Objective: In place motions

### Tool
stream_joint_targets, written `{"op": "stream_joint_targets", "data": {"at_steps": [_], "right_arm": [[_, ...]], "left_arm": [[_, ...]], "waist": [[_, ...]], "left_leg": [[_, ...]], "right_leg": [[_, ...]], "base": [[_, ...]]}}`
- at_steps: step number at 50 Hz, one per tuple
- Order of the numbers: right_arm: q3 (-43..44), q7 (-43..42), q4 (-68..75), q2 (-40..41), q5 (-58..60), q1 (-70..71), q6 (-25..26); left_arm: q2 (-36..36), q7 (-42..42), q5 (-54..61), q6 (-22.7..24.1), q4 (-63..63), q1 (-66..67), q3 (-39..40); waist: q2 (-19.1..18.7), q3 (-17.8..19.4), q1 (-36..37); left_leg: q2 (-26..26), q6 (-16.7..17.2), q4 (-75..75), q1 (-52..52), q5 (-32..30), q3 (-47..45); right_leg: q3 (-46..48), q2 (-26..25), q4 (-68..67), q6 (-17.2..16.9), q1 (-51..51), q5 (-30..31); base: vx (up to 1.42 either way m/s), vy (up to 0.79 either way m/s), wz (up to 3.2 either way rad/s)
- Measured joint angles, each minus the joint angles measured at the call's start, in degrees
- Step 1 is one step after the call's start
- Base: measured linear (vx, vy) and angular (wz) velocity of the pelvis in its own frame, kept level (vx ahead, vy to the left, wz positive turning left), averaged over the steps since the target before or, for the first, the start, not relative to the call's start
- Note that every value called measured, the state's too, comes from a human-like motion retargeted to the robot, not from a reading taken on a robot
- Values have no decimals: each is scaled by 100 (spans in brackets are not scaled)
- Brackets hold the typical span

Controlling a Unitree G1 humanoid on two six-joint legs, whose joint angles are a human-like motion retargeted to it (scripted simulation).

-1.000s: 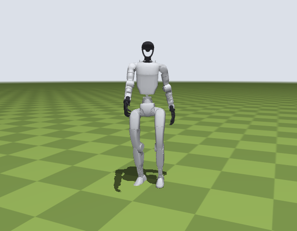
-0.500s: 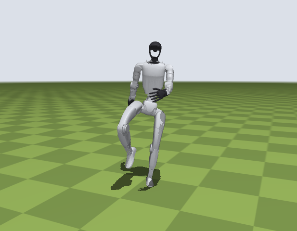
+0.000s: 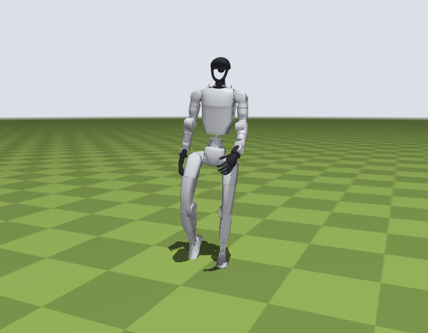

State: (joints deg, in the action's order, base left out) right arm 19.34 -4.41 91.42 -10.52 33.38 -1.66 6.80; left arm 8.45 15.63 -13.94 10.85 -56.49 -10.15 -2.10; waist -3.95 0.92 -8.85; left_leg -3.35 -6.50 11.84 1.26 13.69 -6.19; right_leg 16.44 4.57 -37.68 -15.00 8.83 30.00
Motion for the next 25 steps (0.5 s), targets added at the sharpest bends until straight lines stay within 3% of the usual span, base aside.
{"op": "stream_joint_targets", "data": {"at_steps": [2,3,5,7,10,12,15,18,25], "right_arm": [[-254,18,-191,10,112,256,-193],[-397,53,-269,-41,200,286,-300],[-588,145,-418,-85,424,358,-478],[-573,311,-547,-110,679,374,-634],[-367,471,-628,-195,848,384,-883],[-397,565,-619,-263,851,525,-1002],[-487,689,-559,-340,687,757,-916],[-669,688,-300,-316,201,782,-757],[-388,797,599,-168,-878,314,-393]], "left_arm": [[-81,-33,-201,-202,-426,560,200],[-164,-92,-311,-273,-657,848,274],[-134,-135,-461,-447,-1037,1292,391],[-61,-295,-735,-644,-1520,1494,534],[-21,-858,-1074,-852,-2400,1600,803],[34,-1091,-910,-938,-2970,1634,1058],[138,-1027,-564,-1170,-3639,1656,1295],[157,-1085,-679,-1315,-3786,1845,1548],[123,-1266,-1227,-1038,-3203,2183,1314]], "waist": [[144,-267,224],[392,-298,286],[730,-305,677],[895,-411,1385],[1019,-549,2012],[967,-386,1859],[751,-99,1272],[624,-128,725],[549,-367,1075]], "left_leg": [[121,11,-84,158,-22,-124],[595,-155,-267,-65,-39,-151],[937,-178,-494,-354,-39,-347],[920,-91,-621,-378,-5,-692],[807,74,-717,-235,-18,-884],[749,139,-752,-258,-60,-844],[605,235,-753,-300,-92,-684],[510,341,-761,-221,-107,-538],[398,572,-1027,-197,-184,-626]], "right_leg": [[-364,-388,2012,0,-749,-1030],[204,153,2465,0,-1173,-1643],[698,553,3137,519,-1521,-2463],[604,634,3409,767,-1437,-2602],[297,662,3354,684,-1121,-2676],[88,593,3287,595,-1122,-2650],[490,430,3430,565,-1409,-2740],[623,351,3481,494,-1447,-2792],[675,281,3470,473,-1285,-2900]], "base": [[14,-18,-62],[24,16,-12],[22,0,-58],[13,-31,-127],[6,-31,-40],[-2,-25,57],[-11,-13,101],[0,-6,65],[5,-6,-5]]}}
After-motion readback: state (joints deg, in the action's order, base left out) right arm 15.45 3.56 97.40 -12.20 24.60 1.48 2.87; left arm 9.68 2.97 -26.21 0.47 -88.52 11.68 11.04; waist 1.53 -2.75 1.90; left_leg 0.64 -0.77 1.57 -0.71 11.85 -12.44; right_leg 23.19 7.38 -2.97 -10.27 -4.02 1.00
